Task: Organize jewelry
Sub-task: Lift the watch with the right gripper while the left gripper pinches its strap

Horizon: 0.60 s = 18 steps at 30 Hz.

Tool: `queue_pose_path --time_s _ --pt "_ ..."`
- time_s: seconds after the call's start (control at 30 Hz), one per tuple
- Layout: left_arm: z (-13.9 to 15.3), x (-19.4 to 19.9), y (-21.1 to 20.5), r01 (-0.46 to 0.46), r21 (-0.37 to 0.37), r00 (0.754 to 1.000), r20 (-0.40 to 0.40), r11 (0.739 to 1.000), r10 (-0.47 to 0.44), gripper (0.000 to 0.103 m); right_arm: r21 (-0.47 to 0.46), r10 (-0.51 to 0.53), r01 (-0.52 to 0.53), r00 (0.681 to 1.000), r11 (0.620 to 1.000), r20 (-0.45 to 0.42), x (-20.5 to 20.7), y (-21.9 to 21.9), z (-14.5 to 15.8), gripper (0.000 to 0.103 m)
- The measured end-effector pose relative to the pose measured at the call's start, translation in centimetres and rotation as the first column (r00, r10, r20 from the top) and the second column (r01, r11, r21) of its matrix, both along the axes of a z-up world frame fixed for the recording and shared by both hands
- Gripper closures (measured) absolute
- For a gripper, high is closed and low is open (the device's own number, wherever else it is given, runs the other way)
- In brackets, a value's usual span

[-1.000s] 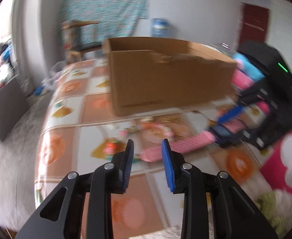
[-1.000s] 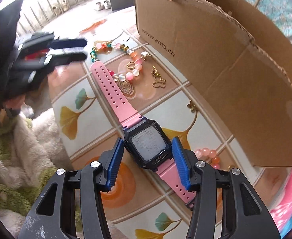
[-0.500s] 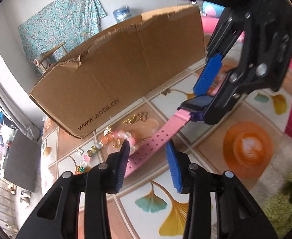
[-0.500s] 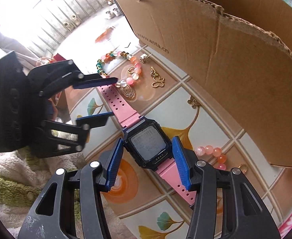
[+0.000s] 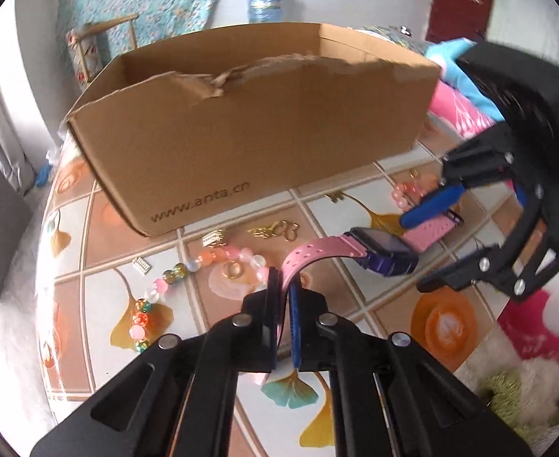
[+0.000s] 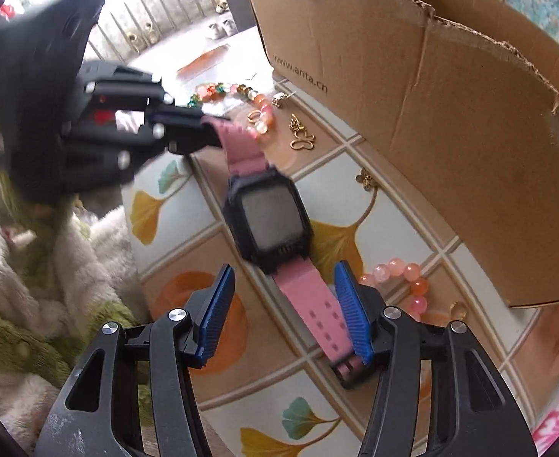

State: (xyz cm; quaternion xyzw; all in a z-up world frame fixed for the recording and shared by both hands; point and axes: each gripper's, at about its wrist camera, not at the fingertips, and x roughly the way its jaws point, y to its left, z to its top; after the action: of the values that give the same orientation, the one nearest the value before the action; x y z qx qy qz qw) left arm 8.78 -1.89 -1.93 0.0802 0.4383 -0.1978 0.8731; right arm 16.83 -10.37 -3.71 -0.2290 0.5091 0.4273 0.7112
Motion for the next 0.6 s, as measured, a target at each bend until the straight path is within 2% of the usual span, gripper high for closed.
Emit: queue_pose_path --time_s 0.13,0.23,0.6 --pt "0.1 0.3 0.2 -0.016 -0.02 1.0 -0.016 1.0 0.016 0.098 -0.062 0.012 -0.008 0.997 0.998 0.078 -1.1 -0.3 0.0 0.062" --pt "0.1 0.0 0.4 -0.026 -0.018 1.0 -0.014 1.0 0.026 0.098 -0.068 -0.014 0.02 0.997 0.998 0.081 -1.2 -0.9 0.3 0.077" --pt "-0.5 -0.1 0.4 -0.031 -0.03 0.999 -0.02 0.999 0.03 0.098 -0.097 -0.077 0.093 0.985 0.991 0.155 -3.4 -2.0 1.1 0.084"
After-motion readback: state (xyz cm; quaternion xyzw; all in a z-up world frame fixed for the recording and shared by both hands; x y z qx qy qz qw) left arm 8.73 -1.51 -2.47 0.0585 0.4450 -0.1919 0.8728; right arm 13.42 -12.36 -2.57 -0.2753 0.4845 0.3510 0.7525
